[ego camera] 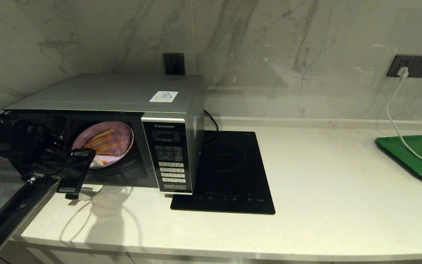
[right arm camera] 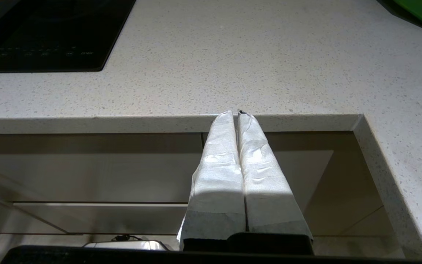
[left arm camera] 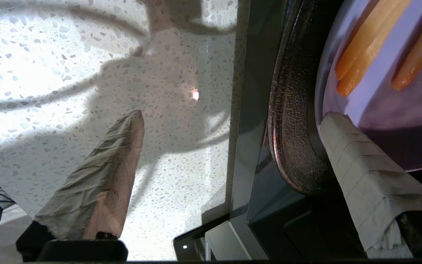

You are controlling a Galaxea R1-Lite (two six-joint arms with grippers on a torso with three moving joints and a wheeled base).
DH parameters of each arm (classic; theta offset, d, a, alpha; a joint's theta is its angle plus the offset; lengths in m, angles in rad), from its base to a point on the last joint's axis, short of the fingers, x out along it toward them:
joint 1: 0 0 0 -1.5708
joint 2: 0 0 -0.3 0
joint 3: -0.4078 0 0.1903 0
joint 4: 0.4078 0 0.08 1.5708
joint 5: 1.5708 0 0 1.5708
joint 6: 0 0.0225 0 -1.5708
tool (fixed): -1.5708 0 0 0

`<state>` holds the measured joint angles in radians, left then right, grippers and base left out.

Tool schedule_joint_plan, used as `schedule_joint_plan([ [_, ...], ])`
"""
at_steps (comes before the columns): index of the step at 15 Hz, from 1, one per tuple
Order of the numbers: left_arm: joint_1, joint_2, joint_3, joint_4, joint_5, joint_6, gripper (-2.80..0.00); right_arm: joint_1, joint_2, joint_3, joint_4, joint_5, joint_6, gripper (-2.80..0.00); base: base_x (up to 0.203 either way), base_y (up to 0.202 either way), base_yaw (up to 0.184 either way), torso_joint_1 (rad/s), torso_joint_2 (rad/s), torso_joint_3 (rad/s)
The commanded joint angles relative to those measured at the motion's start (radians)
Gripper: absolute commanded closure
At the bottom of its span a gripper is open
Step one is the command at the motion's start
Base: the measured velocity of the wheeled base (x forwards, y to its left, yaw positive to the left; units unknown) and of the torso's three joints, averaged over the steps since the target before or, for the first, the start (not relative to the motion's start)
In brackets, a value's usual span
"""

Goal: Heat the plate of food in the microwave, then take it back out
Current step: Take the plate out of the microwave

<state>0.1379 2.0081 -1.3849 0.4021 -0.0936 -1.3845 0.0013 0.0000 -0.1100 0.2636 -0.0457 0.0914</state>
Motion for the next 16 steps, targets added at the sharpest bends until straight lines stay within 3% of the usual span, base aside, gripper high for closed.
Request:
schedule_joint_plan([
  [1, 0.002, -0.009, 0.000, 0.006, 0.000, -0.008, -2.80, 0.000, 0.000, 0.000, 0.002, 0.000, 0.001, 0.00, 0.000, 0.000, 0.000, 0.000, 0.00, 0.000],
  [16, 0.005, 0.020, -0.063, 0.006, 0.006, -0.007, -2.80, 0.000, 0.000, 0.000, 0.002, 0.000, 0.001, 0.00, 0.000, 0.000, 0.000, 0.000, 0.00, 0.000],
])
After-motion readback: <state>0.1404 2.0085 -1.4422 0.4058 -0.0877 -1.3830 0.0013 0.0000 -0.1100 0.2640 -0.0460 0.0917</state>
